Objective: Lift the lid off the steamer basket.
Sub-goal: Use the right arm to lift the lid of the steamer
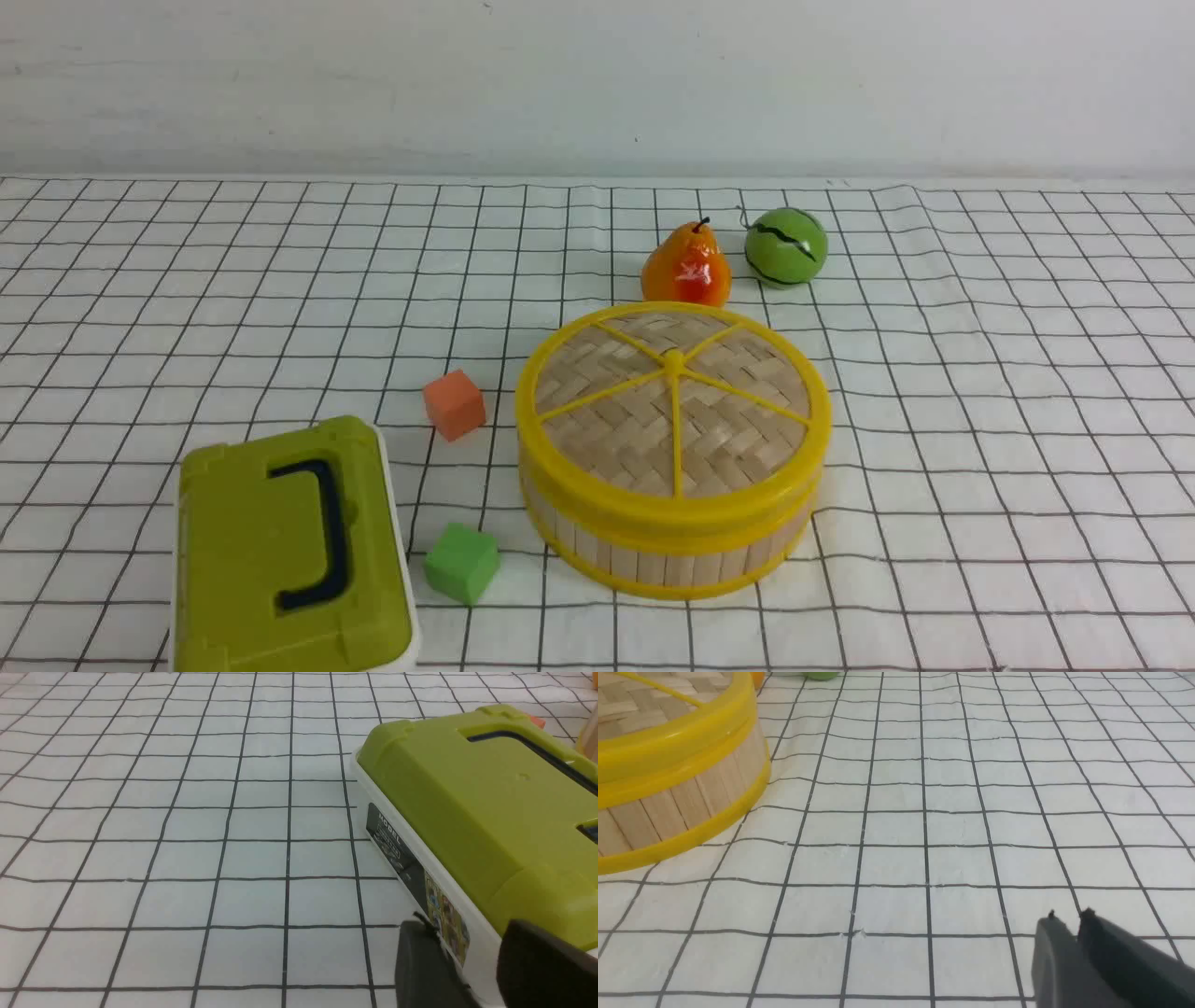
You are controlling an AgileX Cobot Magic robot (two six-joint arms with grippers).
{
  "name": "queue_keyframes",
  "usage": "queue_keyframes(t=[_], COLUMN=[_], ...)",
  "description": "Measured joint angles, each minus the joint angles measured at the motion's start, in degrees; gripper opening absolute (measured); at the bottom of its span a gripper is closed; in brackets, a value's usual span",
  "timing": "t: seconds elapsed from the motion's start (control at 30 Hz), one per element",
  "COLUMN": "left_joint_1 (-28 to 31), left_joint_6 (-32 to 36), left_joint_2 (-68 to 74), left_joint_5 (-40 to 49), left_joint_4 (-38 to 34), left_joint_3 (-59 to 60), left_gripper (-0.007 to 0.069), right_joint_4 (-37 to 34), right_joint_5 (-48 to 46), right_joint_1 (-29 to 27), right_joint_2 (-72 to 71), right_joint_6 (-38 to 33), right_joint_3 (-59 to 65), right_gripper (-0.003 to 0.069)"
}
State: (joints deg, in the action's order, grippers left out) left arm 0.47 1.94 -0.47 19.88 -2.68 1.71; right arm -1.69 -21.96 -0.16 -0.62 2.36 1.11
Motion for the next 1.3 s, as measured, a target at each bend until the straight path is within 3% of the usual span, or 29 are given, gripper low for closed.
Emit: queue_keyframes(t=[1.07, 1.23, 1.27, 1.3], left_joint_1=[0.0, 0.0, 0.0, 0.0], left_joint_6=[0.0, 0.0, 0.0, 0.0], left_joint_2=[0.0, 0.0, 0.0, 0.0], left_joint_5=[0.0, 0.0, 0.0, 0.0], left_joint_4=[0.0, 0.0, 0.0, 0.0], left_joint_3=[0.0, 0.0, 0.0, 0.0], left_gripper=[0.0239, 0.0239, 0.0239, 0.0239], right_joint_4=[0.29, -9.1, -18.43, -19.56], right_joint_5=[0.0, 0.0, 0.0, 0.0], right_joint_1=[0.0, 0.0, 0.0, 0.0], right_joint_2=[0.0, 0.0, 0.0, 0.0], right_joint_6=[0.0, 4.82, 10.67, 11.36], right_joint_3=[0.0, 0.0, 0.06, 0.07], right_gripper=[0.0115, 0.0122, 0.0123, 0.0123])
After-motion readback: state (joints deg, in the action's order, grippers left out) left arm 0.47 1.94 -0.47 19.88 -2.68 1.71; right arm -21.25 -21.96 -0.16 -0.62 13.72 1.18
